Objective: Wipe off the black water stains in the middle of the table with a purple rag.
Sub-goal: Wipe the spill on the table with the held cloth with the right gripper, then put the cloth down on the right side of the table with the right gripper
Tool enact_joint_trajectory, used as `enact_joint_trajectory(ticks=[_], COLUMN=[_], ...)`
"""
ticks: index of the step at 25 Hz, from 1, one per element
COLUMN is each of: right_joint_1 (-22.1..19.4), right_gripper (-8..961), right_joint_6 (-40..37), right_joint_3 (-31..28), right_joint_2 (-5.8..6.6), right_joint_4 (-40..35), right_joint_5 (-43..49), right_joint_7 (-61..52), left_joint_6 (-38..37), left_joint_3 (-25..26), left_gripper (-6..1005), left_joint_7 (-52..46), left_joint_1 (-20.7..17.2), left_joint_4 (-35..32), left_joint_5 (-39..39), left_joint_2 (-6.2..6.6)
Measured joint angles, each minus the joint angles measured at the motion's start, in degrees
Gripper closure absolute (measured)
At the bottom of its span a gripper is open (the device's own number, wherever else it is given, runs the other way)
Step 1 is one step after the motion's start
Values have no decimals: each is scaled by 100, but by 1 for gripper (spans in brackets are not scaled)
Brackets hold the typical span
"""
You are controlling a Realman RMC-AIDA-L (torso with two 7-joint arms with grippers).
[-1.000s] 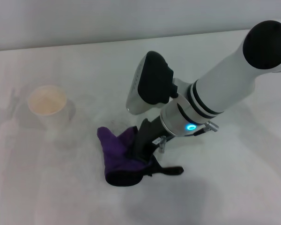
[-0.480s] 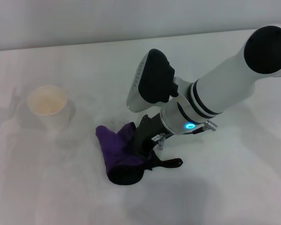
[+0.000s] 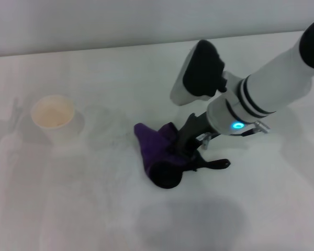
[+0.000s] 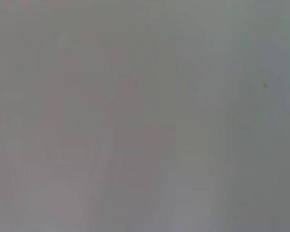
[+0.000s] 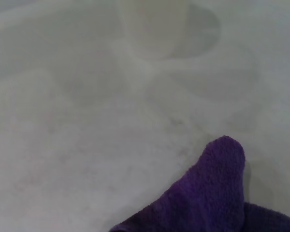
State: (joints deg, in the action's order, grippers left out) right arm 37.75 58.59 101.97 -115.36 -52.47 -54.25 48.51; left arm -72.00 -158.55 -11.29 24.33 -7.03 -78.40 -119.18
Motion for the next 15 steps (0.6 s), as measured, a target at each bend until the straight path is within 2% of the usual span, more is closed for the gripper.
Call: enact_joint_trajectory(ticks=[7,15], right_joint_1=[-179,-463], right_gripper=[901,901], right_joint_6=[552,1175], right_joint_3=[-735,-1308], right_joint_2=[7,14], right_joint_4=[-252,-931], right_joint_5=[739,1392], right_joint_7=[-8,-7], left_joint_6=[-9,-29], left_joint_3=[0,0], left_gripper=[108,108], left_joint_7=[-66,-67], left_joint_1=[-25,-33], left_joint_4=[4,5], left_joint_5=[-8,-9], left_joint_2=[0,0])
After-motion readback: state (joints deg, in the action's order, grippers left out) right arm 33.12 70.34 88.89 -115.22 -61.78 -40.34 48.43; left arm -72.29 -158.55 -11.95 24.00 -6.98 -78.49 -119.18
